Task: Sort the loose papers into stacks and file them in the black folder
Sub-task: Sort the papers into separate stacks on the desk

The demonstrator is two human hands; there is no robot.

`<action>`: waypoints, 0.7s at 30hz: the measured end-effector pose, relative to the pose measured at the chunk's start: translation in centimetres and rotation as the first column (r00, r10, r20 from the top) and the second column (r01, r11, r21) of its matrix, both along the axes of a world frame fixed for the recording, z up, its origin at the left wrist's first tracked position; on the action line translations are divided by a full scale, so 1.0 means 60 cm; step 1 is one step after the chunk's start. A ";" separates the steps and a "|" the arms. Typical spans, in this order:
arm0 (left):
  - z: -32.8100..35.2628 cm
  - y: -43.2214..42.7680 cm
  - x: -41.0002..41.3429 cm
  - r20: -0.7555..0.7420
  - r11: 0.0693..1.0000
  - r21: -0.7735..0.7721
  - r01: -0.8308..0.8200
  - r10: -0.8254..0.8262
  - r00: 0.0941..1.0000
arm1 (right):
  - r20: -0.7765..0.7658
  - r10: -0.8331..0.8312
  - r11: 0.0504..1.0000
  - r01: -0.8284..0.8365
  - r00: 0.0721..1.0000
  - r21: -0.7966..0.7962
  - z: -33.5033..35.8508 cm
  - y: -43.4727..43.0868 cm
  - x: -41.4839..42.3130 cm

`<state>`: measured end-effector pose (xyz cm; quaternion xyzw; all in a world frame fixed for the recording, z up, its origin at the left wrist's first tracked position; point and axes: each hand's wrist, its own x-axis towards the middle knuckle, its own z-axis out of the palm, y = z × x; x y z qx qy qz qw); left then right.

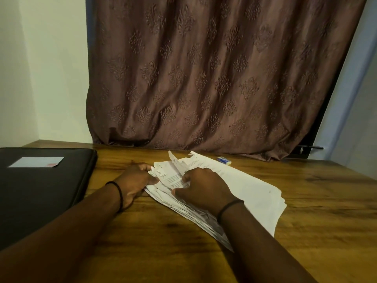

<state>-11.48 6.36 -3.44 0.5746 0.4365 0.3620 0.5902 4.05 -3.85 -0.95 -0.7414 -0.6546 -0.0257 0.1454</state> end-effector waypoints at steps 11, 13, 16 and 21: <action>0.001 -0.003 -0.001 -0.002 1.000 -0.014 0.001 -0.001 1.000 | -0.204 0.019 0.995 -0.037 0.979 -0.088 0.021 -0.005 0.017; 0.000 -0.003 0.000 0.000 1.000 -0.019 0.004 -0.004 1.000 | -0.174 0.011 0.994 -0.029 0.985 -0.101 0.022 -0.005 0.016; 0.002 -0.004 0.000 -0.005 1.000 -0.018 0.002 -0.002 1.000 | -0.116 -0.010 0.997 0.000 0.993 -0.080 0.021 -0.002 0.015; 0.003 -0.006 0.000 -0.017 1.000 -0.012 -0.007 0.006 1.000 | -0.133 -0.074 0.995 0.082 0.988 0.055 0.021 -0.001 0.018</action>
